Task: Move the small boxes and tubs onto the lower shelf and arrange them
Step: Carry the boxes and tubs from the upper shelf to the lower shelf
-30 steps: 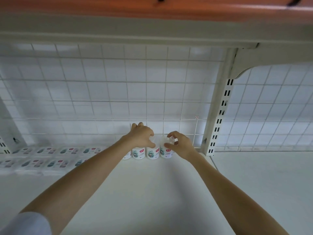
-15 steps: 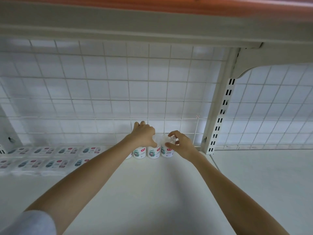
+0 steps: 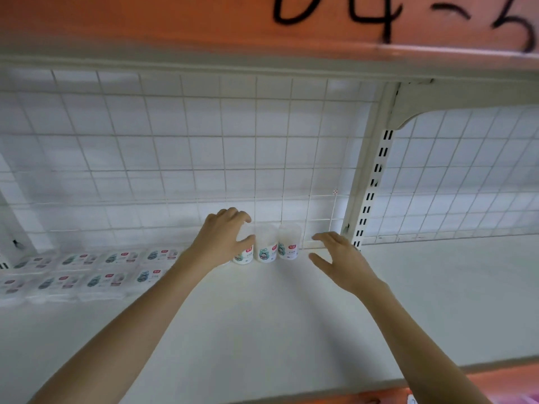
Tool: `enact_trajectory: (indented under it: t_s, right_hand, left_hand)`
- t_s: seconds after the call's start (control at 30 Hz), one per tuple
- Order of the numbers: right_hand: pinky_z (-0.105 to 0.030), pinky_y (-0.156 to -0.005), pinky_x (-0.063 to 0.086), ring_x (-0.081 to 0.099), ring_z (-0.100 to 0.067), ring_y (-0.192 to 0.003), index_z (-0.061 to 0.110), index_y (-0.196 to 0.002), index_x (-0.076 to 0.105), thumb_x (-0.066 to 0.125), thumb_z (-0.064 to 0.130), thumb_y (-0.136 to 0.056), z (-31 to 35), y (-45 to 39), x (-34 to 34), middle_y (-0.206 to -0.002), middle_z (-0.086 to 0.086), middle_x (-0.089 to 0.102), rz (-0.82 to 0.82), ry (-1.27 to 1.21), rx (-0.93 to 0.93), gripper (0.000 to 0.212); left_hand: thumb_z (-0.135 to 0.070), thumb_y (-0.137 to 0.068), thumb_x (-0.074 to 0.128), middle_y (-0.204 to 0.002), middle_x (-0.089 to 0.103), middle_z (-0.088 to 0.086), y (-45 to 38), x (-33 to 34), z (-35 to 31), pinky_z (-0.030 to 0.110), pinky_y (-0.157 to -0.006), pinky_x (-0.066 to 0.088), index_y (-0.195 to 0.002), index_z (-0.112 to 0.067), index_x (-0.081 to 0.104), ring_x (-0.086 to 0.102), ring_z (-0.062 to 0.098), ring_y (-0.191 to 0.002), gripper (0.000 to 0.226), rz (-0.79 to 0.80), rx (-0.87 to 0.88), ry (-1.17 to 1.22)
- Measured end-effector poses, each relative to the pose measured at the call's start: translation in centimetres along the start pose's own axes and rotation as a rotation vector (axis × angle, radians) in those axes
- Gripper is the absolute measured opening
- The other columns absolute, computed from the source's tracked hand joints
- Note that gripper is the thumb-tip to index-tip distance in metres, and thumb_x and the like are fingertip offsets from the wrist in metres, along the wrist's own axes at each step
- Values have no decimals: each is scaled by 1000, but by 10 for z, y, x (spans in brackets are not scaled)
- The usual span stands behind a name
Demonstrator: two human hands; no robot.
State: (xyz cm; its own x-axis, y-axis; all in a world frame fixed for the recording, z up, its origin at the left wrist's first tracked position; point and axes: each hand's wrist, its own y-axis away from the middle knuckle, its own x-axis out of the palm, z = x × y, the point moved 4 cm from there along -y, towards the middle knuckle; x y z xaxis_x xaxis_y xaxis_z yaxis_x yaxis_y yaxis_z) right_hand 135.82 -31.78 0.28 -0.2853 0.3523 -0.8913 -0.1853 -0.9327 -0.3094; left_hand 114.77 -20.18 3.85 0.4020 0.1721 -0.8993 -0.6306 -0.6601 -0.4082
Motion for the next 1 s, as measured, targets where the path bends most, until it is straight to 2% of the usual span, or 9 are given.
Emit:
enact_trajectory:
  t_s: [0.07, 0.17, 0.23, 0.4, 0.53, 0.7, 0.8, 0.93, 1.0]
  right_hand:
    - [-30, -98, 36, 44, -15, -123, 22, -132, 44, 46, 39, -94, 0, 29, -4, -132, 6, 49, -7, 112, -4, 42]
    - [-31, -97, 38, 48, -17, -120, 21, -130, 48, 48, 39, -93, -2, 75, -5, -129, 8, 53, -30, 114, 1, 42]
    - [-30, -94, 43, 53, -17, -115, 20, -126, 53, 49, 40, -91, 0, 106, -6, -124, 7, 57, -28, 82, -3, 40]
    - [-31, -74, 52, 65, -17, -93, 20, -107, 65, 40, 48, -81, 8, 169, -12, -102, 8, 68, -118, 92, -51, 45]
    - [-33, -70, 54, 65, -21, -87, 18, -104, 64, 43, 45, -79, 20, 205, -17, -97, 4, 68, -132, 59, -123, 43]
    - [-35, -70, 52, 60, -25, -90, 18, -107, 63, 38, 46, -82, 48, 245, 2, -98, 3, 65, 1, 11, -241, 46]
    - [-35, -65, 53, 62, -25, -86, 18, -105, 64, 43, 44, -81, 83, 262, 17, -93, 2, 65, 57, -31, -313, 41]
    - [-37, -68, 55, 65, -25, -87, 20, -106, 63, 39, 49, -81, 139, 273, 44, -95, 0, 67, 157, -85, -440, 44]
    - [-38, -69, 54, 65, -25, -85, 21, -106, 63, 39, 49, -81, 170, 274, 59, -94, 1, 67, 189, -110, -500, 44]
  left_hand:
    - [-34, -86, 57, -103, 60, 2, 27, -4, 0, 32, -82, 39, -112, -13, 58, 58, 20, -97, 33, -71, 29, 36]
    - [-42, -76, 44, -79, 61, 0, 68, -2, -6, 30, -60, 47, -91, -13, 62, 63, 22, -71, 37, -96, 77, -23]
    - [-43, -74, 40, -76, 61, -2, 96, 2, -10, 29, -55, 50, -87, -15, 63, 64, 20, -67, 39, -61, 65, -69]
    - [-41, -76, 39, -80, 62, 0, 166, -7, -27, 32, -58, 52, -91, -14, 68, 63, 22, -68, 42, -43, -15, -183]
    - [-40, -78, 41, -89, 63, 3, 227, -22, -45, 33, -64, 51, -98, -13, 66, 62, 23, -76, 42, -95, -123, -203]
    - [-40, -76, 44, -91, 63, 1, 322, -39, -67, 31, -66, 51, -99, -16, 63, 61, 23, -79, 39, -99, -291, -211]
    - [-42, -77, 44, -92, 64, 2, 383, -53, -62, 33, -65, 52, -102, -18, 60, 63, 24, -78, 39, -55, -419, -237]
    - [-46, -76, 41, -95, 67, 3, 465, -84, -44, 34, -67, 54, -102, -15, 66, 66, 23, -82, 47, 1, -665, -328]
    - [-46, -75, 41, -95, 68, 4, 506, -103, -36, 36, -67, 54, -102, -15, 67, 67, 24, -83, 48, -30, -780, -339]
